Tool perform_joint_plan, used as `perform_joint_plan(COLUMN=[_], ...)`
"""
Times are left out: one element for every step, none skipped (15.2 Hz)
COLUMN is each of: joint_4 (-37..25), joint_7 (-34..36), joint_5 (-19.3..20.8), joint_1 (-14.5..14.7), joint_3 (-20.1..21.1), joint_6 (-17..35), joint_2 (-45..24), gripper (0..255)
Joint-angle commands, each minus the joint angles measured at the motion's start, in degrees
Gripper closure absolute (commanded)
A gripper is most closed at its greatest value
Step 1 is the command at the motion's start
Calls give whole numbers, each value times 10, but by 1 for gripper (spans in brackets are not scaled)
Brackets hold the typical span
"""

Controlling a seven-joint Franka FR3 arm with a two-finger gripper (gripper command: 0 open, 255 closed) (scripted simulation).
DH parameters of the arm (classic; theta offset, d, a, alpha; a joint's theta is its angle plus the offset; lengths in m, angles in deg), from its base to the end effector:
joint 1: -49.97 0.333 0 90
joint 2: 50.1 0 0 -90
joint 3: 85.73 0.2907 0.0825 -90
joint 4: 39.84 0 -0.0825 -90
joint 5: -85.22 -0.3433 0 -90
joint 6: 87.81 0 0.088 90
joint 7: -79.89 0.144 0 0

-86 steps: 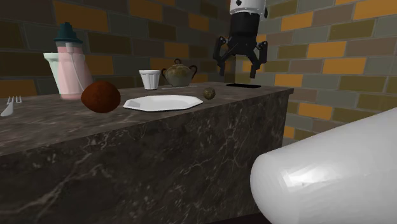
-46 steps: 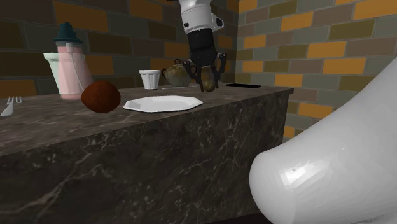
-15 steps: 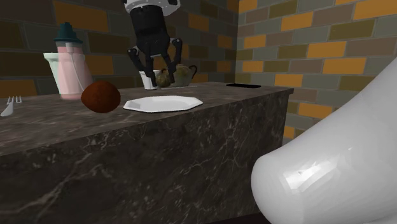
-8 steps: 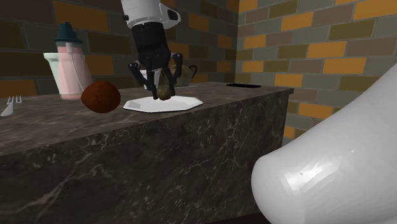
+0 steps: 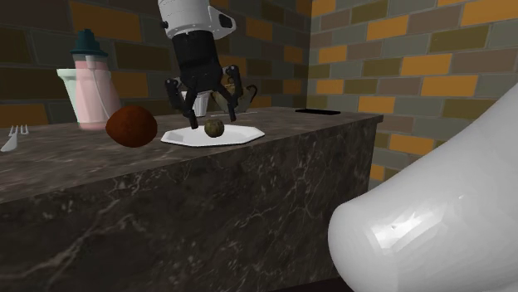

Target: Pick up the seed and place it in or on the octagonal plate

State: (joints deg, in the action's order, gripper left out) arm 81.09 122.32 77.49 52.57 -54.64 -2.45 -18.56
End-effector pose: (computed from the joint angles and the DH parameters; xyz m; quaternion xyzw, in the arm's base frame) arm 0.2688 0.2404 0.5255 0.9883 -0.1179 -0.0141 0.0956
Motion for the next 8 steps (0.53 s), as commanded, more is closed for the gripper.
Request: perform_joint_plan(joint_4=[0, 0, 0, 0, -25, -50, -77, -98], joint_7=[0, 0, 0, 0, 2, 5, 8, 11], joint_5=[0, 0, 0, 0, 3, 6, 9, 11], joint_1=[0, 0, 0, 0, -2, -5, -8, -10], joint_3=[0, 0, 0, 0, 1, 2, 3, 5], joint_6=[0, 0, 0, 0, -18, -35, -53, -67], joint_2=[0, 0, 0, 0, -7, -16, -24, -32], gripper=[0, 0, 0, 0, 0, 0, 0, 0])
